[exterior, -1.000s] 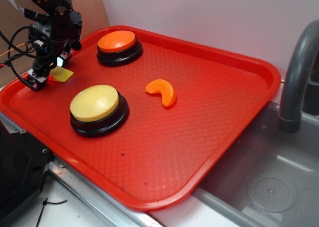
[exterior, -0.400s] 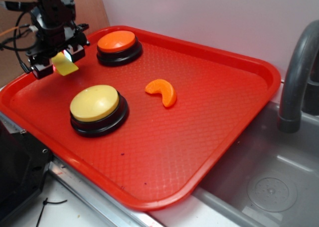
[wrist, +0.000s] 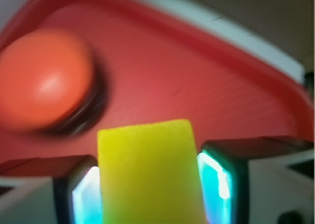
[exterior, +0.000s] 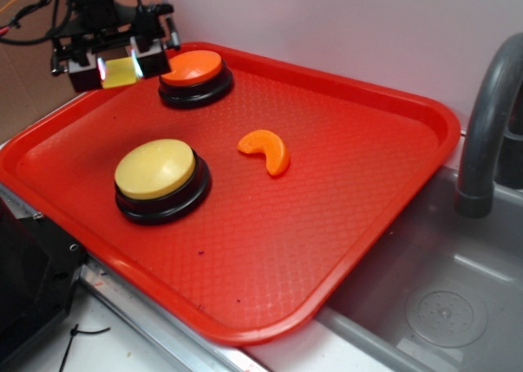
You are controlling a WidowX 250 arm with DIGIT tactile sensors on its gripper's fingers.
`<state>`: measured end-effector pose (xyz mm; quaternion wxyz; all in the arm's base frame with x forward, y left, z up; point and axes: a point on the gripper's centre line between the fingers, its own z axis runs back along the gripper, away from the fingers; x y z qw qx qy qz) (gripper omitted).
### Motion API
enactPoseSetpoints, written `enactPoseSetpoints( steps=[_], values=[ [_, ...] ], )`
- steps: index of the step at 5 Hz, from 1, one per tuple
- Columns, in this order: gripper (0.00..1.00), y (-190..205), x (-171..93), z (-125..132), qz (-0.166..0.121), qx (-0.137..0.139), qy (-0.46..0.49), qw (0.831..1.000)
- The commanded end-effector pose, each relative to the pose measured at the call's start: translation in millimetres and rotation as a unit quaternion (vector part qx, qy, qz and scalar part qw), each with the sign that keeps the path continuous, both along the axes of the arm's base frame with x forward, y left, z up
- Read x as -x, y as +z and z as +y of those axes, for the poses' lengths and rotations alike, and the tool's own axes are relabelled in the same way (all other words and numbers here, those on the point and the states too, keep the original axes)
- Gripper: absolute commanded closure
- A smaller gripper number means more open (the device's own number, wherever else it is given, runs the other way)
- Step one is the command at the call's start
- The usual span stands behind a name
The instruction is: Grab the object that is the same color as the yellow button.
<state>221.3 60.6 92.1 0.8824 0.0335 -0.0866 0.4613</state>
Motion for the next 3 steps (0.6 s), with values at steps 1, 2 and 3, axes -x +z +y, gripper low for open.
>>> enactPoseSetpoints(
  steps=[1,2,3],
  values=[
    [1.00,69.2,1.8,-36.3,-0.047,0.026,-0.246,0.968],
    [1.00,76.4,-4.1,-39.1,-0.048,0.012,-0.337,0.940],
    [1.00,69.9,-8.2,-37.4,-0.050,0.019,-0.321,0.945]
  ],
)
